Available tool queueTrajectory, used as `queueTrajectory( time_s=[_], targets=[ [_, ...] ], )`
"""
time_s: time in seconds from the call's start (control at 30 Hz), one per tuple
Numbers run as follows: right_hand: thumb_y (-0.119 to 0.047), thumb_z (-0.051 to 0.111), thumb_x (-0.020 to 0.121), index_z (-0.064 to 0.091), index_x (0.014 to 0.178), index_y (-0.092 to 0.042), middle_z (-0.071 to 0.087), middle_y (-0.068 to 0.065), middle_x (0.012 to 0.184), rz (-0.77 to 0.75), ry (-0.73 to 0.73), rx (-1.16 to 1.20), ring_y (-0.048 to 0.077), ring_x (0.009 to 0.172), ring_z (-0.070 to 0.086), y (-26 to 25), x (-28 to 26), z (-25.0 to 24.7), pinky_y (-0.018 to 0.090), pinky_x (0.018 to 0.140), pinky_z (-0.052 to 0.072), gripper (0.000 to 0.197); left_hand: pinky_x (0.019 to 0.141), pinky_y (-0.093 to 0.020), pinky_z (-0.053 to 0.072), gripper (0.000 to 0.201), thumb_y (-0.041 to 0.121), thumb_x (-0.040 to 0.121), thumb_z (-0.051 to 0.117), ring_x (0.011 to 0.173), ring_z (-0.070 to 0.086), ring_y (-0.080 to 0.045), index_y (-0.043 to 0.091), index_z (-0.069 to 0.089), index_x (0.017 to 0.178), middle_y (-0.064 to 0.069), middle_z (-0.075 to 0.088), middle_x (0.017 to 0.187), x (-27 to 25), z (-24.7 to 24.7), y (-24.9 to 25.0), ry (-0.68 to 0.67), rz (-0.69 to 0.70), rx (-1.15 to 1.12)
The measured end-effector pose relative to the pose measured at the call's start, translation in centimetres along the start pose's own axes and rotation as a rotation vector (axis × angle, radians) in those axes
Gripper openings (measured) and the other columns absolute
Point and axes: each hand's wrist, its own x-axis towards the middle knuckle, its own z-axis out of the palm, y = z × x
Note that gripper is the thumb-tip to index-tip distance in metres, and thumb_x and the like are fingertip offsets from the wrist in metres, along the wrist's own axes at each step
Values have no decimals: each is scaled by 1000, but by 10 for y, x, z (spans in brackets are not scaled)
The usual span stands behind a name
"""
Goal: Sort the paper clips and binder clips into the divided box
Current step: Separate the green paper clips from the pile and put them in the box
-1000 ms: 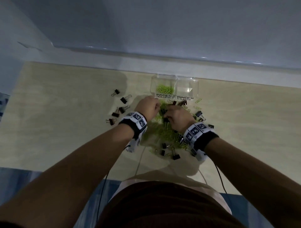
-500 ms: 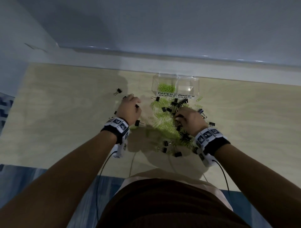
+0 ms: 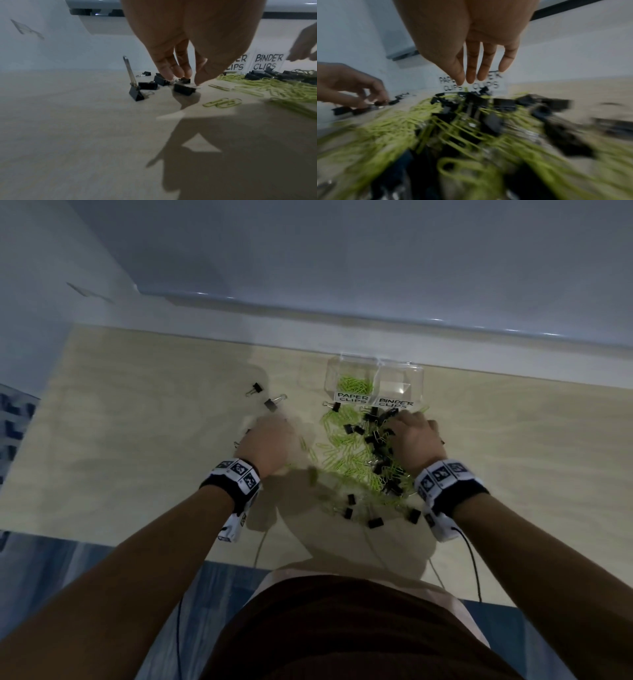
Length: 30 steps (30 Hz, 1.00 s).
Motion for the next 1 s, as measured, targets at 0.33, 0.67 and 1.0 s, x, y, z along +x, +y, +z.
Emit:
queueTrajectory(
  time_s=[0.33,0.67,1.0],
  targets=[
    [-11,61,82,49,131,-21,42,11,126,-143,-300,-60,35,119,38,-35,37,24,49,95,44,51,110,-38,33,63,-12,82,43,132,32,-28,12,40,139,-8,37,146,69,10,67,-104,194,83],
    [-2,64,78,61,93,-7,58,8,100,-139,-136,322,31,89,59,-13,20,23,44,76,52,16,86,-39,44,20,1,86,53,99,52,-32,3,58,105,-16,52,109,70,15,52,3,18,-67],
    [-15,64,85,54,79,-17,70,9,82,436,117,928,27,77,70,36,-22,5,36,60,57,13,71,-31,43,7,3,81,64,73,46,-16,6,59,85,-4,49,82,50,7,25,150,-75,-314]
  ],
)
